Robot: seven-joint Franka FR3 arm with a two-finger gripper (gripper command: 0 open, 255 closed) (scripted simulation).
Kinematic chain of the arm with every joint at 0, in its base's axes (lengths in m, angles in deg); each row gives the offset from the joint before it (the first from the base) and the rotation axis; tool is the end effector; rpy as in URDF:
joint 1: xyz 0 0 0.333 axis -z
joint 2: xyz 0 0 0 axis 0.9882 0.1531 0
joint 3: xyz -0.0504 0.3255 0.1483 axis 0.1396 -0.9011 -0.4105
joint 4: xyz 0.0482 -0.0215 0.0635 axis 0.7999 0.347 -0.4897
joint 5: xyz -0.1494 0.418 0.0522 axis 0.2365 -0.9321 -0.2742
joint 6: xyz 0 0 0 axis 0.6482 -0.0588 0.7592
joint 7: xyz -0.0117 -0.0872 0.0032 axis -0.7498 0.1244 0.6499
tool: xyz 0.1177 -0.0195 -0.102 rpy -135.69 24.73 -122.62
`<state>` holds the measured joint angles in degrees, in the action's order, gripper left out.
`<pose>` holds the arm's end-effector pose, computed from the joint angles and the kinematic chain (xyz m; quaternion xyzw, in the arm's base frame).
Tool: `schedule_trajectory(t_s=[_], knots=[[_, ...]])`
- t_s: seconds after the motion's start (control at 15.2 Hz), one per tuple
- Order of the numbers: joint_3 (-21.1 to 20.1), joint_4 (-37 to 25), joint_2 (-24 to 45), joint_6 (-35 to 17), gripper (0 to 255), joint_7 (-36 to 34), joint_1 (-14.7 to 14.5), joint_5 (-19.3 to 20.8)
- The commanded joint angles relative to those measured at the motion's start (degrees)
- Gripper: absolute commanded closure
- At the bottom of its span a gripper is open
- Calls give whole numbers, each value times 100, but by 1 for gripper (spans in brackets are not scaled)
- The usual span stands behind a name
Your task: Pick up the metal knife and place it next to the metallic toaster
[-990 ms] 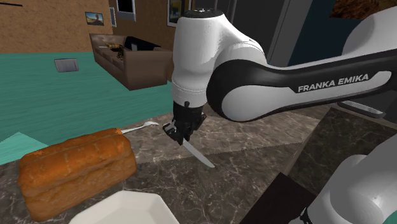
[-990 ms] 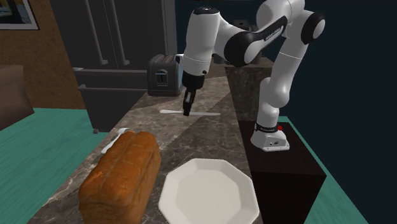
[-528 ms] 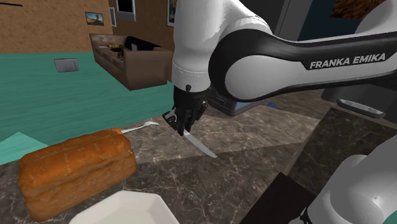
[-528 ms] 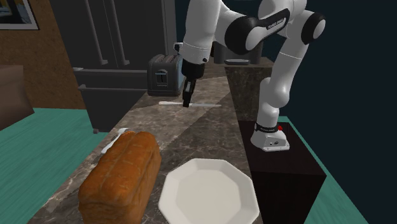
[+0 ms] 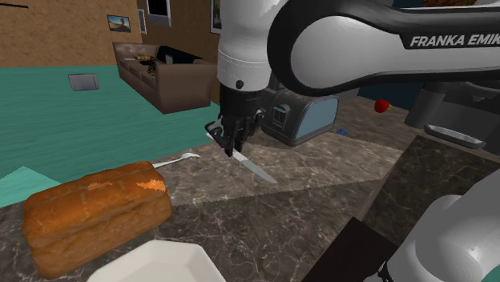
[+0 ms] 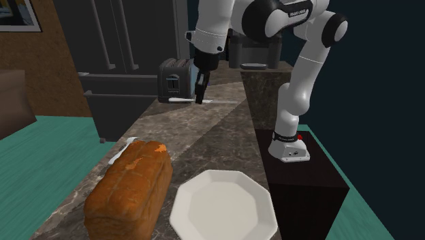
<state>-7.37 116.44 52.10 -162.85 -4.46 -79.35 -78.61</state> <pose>0.4297 0.3627 0.5884 0.9927 -0.0211 0.1026 0.0604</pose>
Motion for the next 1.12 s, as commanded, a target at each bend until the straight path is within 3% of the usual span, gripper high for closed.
schedule_trajectory(t_s=[0.0, 0.86, 1.06], knots=[[0, -199, 32, 174, 255, 19, 12, 17], [-110, -1525, 393, 1222, 255, 28, 66, 233], [218, -1134, -31, 1113, 255, 431, 135, -18]])
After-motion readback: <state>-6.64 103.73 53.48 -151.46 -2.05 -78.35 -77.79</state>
